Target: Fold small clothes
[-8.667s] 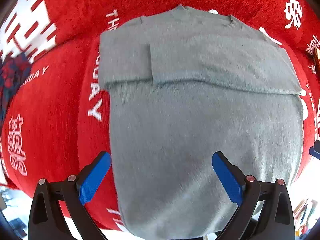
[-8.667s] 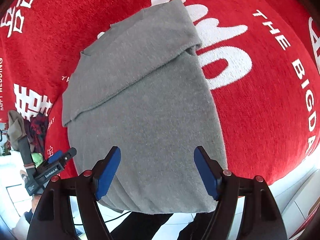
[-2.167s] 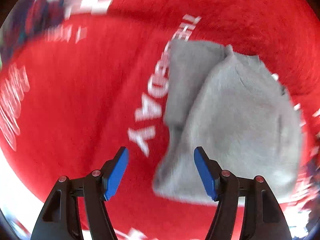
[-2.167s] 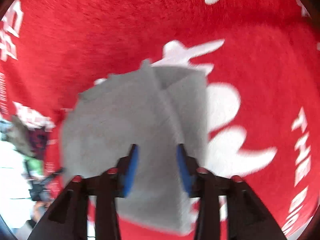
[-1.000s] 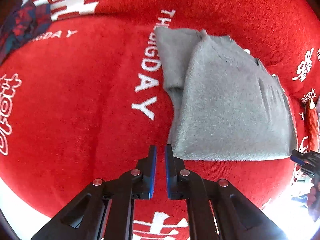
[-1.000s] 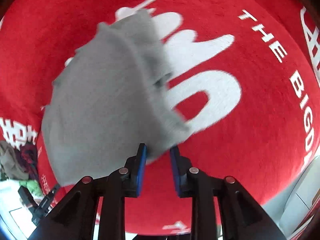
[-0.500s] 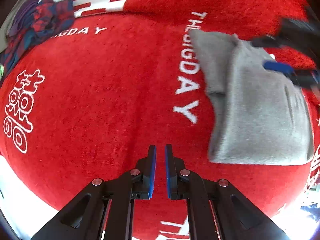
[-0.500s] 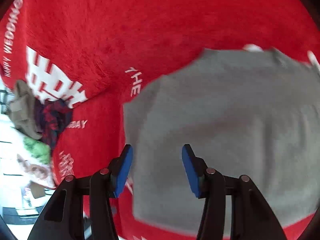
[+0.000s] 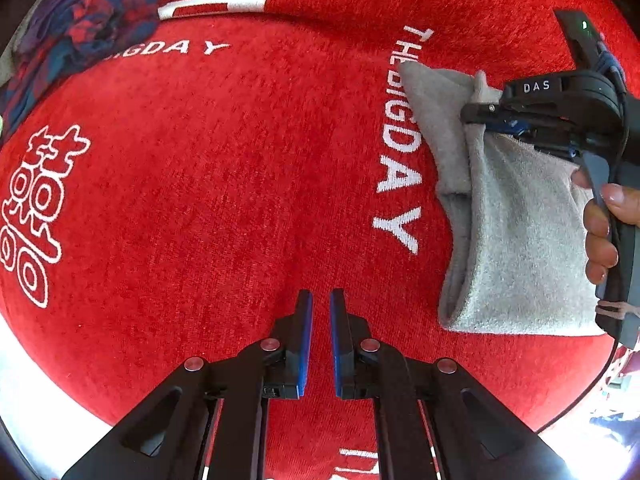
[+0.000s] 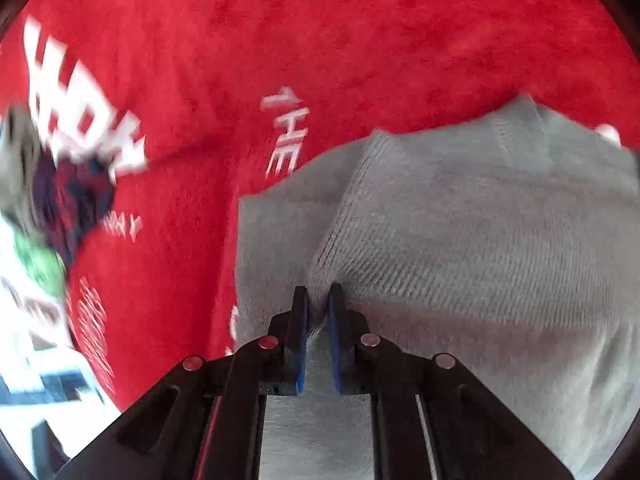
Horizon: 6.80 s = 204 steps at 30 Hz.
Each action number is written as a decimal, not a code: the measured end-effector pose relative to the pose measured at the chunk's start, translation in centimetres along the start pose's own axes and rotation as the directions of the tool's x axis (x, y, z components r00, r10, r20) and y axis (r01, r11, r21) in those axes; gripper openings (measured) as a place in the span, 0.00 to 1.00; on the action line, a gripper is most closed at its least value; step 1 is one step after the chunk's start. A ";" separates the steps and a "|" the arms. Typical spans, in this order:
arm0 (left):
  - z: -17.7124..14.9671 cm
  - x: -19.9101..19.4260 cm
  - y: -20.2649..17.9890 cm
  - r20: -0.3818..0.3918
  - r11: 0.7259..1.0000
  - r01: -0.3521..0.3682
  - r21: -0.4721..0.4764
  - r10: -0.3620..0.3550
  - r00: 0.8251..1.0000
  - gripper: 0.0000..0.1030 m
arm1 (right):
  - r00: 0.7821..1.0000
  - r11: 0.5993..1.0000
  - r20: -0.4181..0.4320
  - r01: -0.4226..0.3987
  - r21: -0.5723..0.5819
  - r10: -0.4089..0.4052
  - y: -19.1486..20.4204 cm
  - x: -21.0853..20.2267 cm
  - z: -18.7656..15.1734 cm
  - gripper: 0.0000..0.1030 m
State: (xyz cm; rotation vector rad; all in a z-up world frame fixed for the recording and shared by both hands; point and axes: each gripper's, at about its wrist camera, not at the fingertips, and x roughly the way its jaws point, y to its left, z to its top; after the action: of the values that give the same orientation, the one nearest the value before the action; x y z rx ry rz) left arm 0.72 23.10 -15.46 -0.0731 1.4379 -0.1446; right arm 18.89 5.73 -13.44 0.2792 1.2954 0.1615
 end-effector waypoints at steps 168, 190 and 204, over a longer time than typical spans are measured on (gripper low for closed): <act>1.7 5.2 -49.5 -0.001 0.747 0.041 0.664 -0.054 0.999 0.35 | 0.864 0.608 0.335 -0.503 0.615 0.375 -34.9 -15.3 -22.3 0.04; 3.8 -2.1 -43.8 0.172 0.812 0.001 0.584 -0.125 0.977 0.77 | 0.625 0.209 0.630 -0.766 0.607 0.461 -38.6 -13.3 -25.3 0.30; 6.5 5.3 -32.6 0.010 0.959 -0.024 0.283 0.022 1.000 0.77 | 0.776 0.538 0.339 -0.619 0.572 0.533 -35.8 -14.7 -16.1 0.18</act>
State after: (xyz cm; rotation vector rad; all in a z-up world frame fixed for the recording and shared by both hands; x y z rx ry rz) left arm 6.05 -10.19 -15.35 0.1783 1.3971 -0.3300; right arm -1.92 -30.69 -14.28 1.3392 1.0445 0.2399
